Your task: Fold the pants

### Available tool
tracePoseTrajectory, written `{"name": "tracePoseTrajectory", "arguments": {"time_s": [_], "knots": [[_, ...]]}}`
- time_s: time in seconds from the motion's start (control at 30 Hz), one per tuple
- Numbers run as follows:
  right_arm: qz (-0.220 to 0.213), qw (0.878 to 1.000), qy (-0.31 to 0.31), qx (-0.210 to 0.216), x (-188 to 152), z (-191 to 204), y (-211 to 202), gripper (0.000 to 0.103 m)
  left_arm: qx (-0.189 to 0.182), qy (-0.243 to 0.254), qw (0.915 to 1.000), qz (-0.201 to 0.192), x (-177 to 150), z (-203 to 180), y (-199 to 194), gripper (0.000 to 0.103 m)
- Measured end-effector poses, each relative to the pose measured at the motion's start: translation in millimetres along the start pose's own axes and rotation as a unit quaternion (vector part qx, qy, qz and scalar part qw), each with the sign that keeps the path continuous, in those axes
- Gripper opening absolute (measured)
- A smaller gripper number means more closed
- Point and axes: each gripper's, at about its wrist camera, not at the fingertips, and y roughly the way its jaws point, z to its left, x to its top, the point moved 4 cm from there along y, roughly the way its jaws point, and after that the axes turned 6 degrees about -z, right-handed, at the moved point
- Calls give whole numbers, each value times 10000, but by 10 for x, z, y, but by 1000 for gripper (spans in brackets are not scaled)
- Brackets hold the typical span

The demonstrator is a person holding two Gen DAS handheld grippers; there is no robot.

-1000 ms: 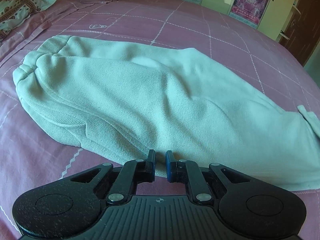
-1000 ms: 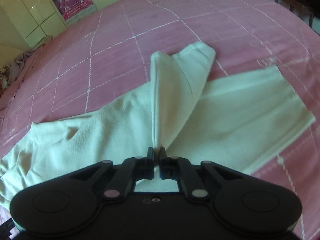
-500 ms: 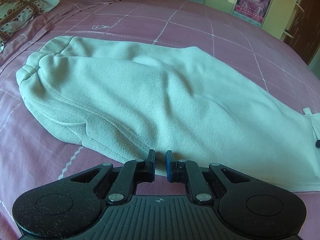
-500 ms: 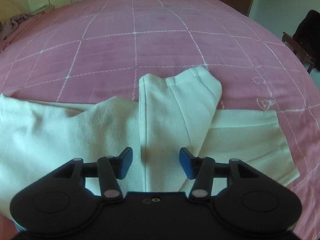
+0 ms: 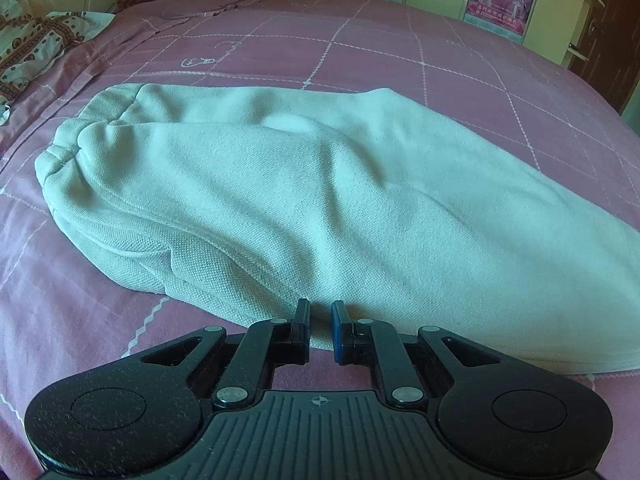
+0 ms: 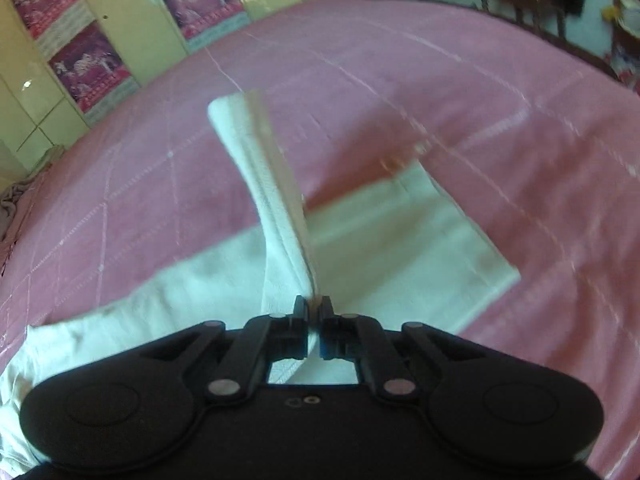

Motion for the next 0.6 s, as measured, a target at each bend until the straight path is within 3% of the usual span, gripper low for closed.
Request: {"name": "tracePoseTrajectory", "arguments": {"time_s": [0.07,0.17,0.2,0.43,0.47,0.5,0.6], "knots": [[116,9997,205,53,-160,-163,54,6,36,77,10000,-1,-1,-14,-3,11],[-94,9949,842,540,-139,-262,58,27,67,81,9999,4,4,-14,-3,11],[-118,9935,937,635,-107,-268,79,28,81,83,9999,-1,3,-16,-1,11],[-143,9807,1798,760,5,-395,327,28,198,188,9996,-51,-14,-56,-8,11],[-150,9811,1776,751,15,-376,330,26,202,174,9996,-45,-13,-59,-10,11],[-211,9833,1643,749,28,-346,310,13,203,167,9996,-41,-11,-62,-9,11],[-398,9884,1258,748,90,-272,214,6,205,242,9995,-67,-17,-74,-5,11]]}}
